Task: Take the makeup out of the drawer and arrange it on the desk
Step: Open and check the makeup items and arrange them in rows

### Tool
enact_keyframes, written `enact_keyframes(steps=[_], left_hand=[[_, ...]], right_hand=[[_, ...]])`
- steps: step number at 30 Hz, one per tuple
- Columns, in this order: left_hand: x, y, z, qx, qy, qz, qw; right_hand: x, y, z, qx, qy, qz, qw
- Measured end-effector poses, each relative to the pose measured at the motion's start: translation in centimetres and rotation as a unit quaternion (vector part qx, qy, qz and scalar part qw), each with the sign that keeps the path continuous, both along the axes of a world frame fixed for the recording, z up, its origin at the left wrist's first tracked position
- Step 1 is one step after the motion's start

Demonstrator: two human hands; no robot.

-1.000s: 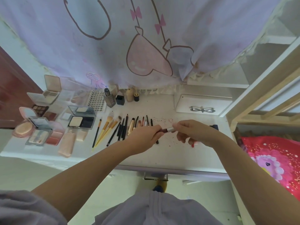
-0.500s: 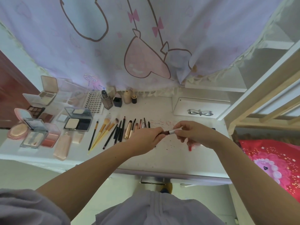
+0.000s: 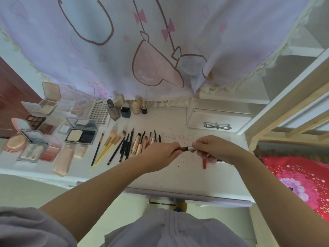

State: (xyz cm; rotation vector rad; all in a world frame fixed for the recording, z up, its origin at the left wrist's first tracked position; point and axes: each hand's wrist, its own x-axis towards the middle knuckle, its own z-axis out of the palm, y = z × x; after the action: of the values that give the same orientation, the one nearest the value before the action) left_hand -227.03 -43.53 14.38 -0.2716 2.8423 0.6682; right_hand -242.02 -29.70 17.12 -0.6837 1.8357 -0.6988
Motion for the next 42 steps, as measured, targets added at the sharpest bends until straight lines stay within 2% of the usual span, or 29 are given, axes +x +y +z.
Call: enact_keyframes(steps=[9, 11, 13, 15, 17, 19, 23, 26, 29, 34, 37, 40, 42], left_hand=[[1.7, -2.7, -3.7, 0.018, -0.062, 0.057, 0.996], [1.8, -3.4, -4.7, 0.075, -0.063, 0.121, 0.988], [0.8, -3.5, -5.4, 0.157, -0.046, 0.208, 0.964], [-0.9, -3.1, -5.9, 0.241, -0.036, 0.281, 0.928], [-2.9, -2.3, -6.3, 0.282, -0.045, 0.313, 0.906], [-4.6, -1.7, -6.8, 0.251, -0.067, 0.314, 0.913], [-6.6, -1.6, -8.4, 0.11, -0.109, 0.298, 0.942], [-7.0, -2.2, -9.2, -0.019, -0.121, 0.262, 0.957], [-7.2, -2.9, -9.8, -0.083, -0.119, 0.235, 0.961], [-7.5, -3.6, -10.4, -0.158, -0.162, 0.189, 0.955], [-7.5, -3.8, -10.5, -0.166, -0.171, 0.175, 0.955], [-7.4, -4.0, -10.2, -0.161, -0.154, 0.185, 0.957], [-7.7, -3.9, -9.6, -0.166, -0.114, 0.18, 0.963]], right_hand=[[-2.9, 3.0, -0.9, 0.025, -0.001, -0.053, 0.998], [-3.3, 3.9, -1.6, 0.015, -0.027, -0.101, 0.994], [-3.4, 4.4, -2.4, 0.012, -0.052, -0.138, 0.989], [-2.8, 4.3, -3.6, 0.027, -0.051, -0.138, 0.989], [-1.8, 3.5, -5.3, 0.049, -0.027, -0.13, 0.99], [-0.4, 2.4, -7.0, 0.07, 0.002, -0.117, 0.991], [2.1, -0.5, -9.9, 0.107, 0.093, -0.038, 0.989], [3.2, -2.8, -11.6, 0.121, 0.208, -0.011, 0.971], [4.0, -4.8, -12.7, 0.143, 0.257, -0.006, 0.956], [4.5, -6.3, -14.0, 0.167, 0.298, 0.051, 0.938], [4.5, -6.6, -14.2, 0.172, 0.293, 0.074, 0.938], [3.5, -6.2, -13.4, 0.165, 0.28, 0.081, 0.942], [1.4, -5.3, -12.4, 0.153, 0.307, 0.069, 0.937]])
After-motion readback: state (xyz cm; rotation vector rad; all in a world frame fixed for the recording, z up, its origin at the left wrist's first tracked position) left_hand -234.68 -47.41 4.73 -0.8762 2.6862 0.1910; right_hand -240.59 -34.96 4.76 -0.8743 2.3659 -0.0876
